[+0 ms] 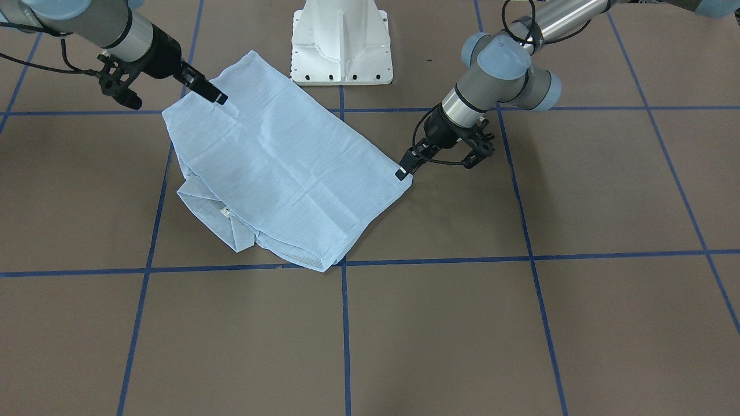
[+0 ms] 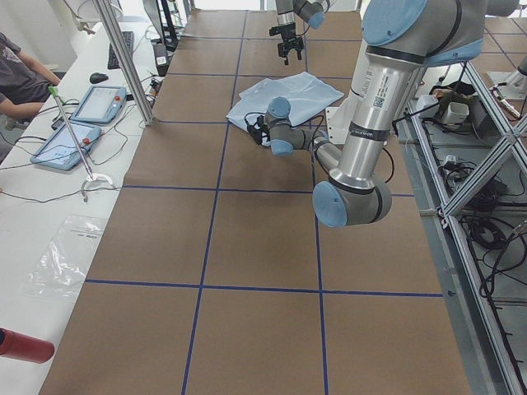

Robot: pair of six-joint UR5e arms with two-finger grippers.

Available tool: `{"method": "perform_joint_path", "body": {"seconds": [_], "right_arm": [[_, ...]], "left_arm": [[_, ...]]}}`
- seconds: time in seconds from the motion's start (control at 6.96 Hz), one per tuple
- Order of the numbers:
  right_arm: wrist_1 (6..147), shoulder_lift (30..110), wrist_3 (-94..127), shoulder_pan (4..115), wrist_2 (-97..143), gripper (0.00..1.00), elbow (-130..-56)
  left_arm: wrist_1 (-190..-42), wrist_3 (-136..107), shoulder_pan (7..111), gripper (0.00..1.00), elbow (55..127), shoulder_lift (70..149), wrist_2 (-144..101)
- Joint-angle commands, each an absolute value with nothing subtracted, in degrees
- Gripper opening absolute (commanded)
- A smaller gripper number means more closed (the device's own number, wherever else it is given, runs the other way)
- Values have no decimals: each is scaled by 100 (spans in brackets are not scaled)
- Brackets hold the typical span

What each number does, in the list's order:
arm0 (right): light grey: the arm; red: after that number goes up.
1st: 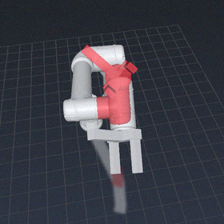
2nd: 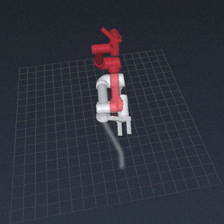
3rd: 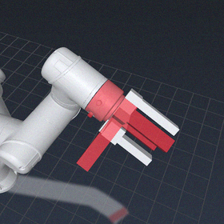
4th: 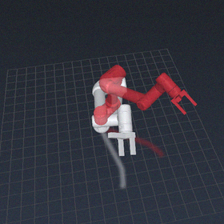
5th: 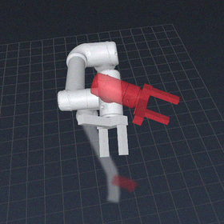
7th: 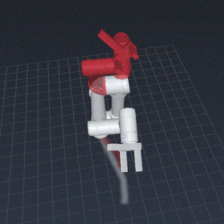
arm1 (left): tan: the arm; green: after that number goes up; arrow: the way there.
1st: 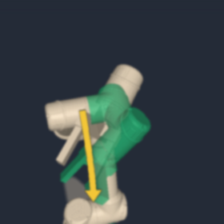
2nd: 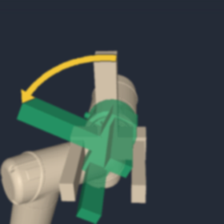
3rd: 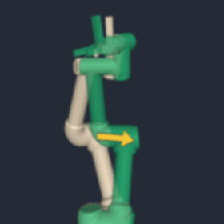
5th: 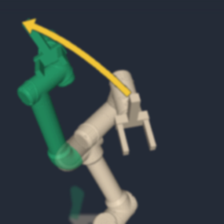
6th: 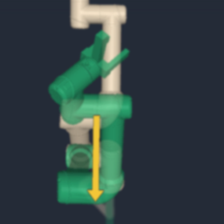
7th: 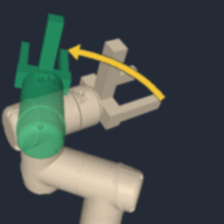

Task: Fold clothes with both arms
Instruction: 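Grasp opposite side edges of the folded shirt with both grippers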

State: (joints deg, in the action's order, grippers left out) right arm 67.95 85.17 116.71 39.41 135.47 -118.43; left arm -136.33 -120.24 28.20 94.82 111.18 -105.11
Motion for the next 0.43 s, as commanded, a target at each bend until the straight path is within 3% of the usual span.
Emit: {"method": "perform_joint_path", "body": {"seconds": [0.0, 0.29], "right_arm": [[6803, 8367, 11646, 4104, 13491, 100, -11637], [6803, 8385, 11646, 4096, 13491, 100, -11602]], "left_arm": [[-13535, -12129, 2751, 60, 9422, 11101, -10459], [-13535, -12129, 2672, 59, 9335, 11118, -10459]]}}
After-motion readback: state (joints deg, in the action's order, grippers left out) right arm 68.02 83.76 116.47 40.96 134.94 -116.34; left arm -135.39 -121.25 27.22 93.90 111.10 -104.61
